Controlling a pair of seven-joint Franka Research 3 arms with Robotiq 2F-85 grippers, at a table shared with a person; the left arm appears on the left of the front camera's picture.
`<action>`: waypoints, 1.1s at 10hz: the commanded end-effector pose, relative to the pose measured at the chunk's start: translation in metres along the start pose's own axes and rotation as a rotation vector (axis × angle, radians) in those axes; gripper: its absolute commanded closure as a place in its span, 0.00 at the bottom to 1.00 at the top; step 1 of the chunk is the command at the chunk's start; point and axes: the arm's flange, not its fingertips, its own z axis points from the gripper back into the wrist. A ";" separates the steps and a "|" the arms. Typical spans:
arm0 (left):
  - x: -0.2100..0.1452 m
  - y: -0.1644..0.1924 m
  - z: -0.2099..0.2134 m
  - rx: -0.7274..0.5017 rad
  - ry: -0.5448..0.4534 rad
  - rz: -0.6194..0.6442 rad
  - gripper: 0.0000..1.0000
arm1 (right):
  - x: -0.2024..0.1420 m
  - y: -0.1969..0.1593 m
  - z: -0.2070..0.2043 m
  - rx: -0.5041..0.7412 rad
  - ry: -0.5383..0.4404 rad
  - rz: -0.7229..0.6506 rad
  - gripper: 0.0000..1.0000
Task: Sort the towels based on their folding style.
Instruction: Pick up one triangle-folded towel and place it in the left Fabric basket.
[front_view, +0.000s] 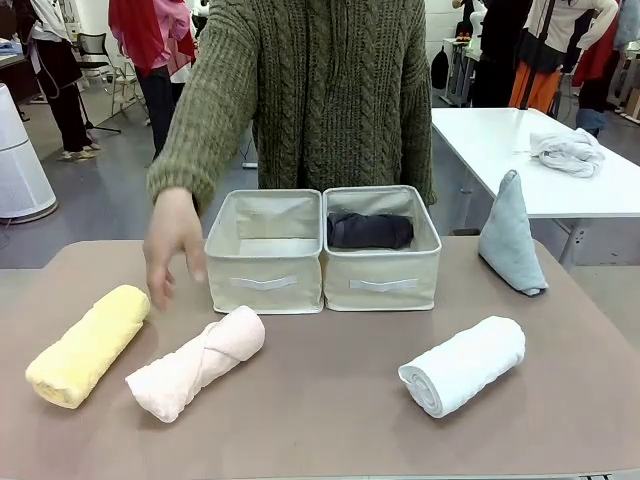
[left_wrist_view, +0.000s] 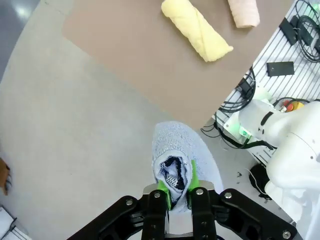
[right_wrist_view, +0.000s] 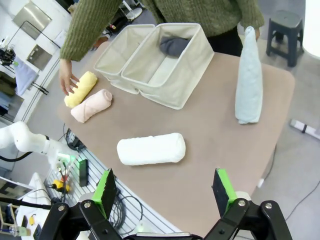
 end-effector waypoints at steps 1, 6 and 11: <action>0.014 0.005 -0.006 0.004 -0.034 -0.004 0.85 | 0.001 0.001 0.000 0.017 -0.014 0.007 0.00; 0.026 0.010 -0.012 -0.012 -0.051 0.014 0.85 | 0.001 0.001 0.000 0.017 -0.014 0.007 0.00; 0.032 0.020 -0.009 0.009 -0.054 0.024 0.85 | 0.001 0.001 0.000 0.017 -0.014 0.007 0.00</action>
